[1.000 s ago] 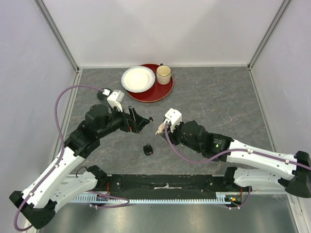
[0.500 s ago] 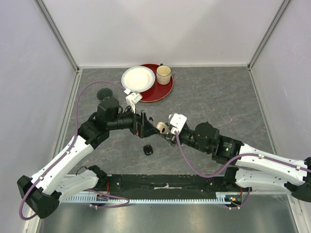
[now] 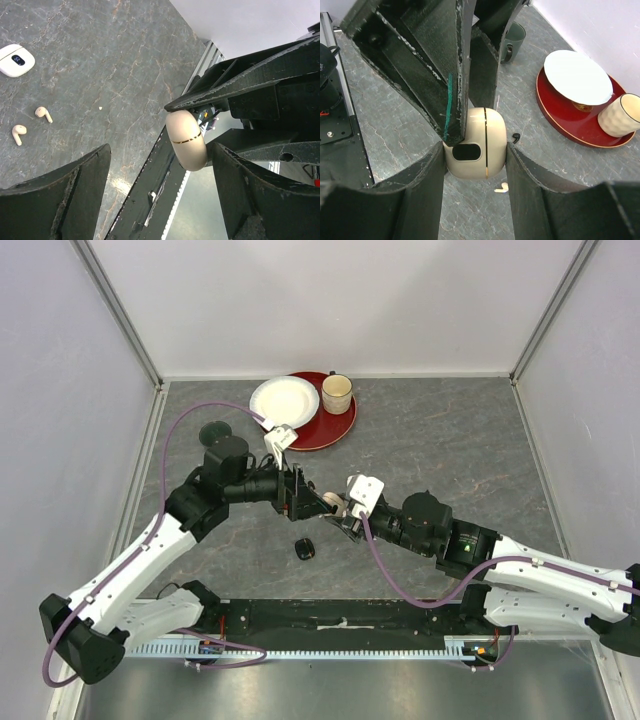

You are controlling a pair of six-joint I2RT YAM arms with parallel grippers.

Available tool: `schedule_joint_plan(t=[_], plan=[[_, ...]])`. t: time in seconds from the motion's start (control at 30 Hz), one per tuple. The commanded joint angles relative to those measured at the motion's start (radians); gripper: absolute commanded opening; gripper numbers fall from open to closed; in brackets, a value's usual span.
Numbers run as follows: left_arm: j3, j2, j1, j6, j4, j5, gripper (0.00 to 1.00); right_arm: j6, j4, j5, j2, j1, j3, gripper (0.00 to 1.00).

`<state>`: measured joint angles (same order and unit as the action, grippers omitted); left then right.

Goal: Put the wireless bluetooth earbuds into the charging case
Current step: Pick up the charging case at the center of the board.

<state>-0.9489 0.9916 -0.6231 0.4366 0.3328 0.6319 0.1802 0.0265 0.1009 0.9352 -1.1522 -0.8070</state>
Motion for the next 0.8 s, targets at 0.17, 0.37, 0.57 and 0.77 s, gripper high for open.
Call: schedule_joint_plan(t=[0.17,0.37,0.57,0.77], plan=[[-0.024,0.027,-0.016,0.011,-0.064,0.028,0.82,-0.013,-0.071,-0.026,-0.003,-0.007,0.002,0.00],[-0.013,0.038,-0.027,0.025,-0.098,0.018,0.63,-0.015,-0.079,-0.030,-0.001,-0.009,0.003,0.00],[-0.014,0.059,-0.033,0.024,-0.104,0.031,0.36,-0.024,-0.103,-0.021,-0.004,-0.009,0.015,0.00],[-0.007,0.056,-0.038,0.021,-0.104,0.043,0.50,-0.024,-0.122,0.005,-0.007,-0.007,0.025,0.00]])
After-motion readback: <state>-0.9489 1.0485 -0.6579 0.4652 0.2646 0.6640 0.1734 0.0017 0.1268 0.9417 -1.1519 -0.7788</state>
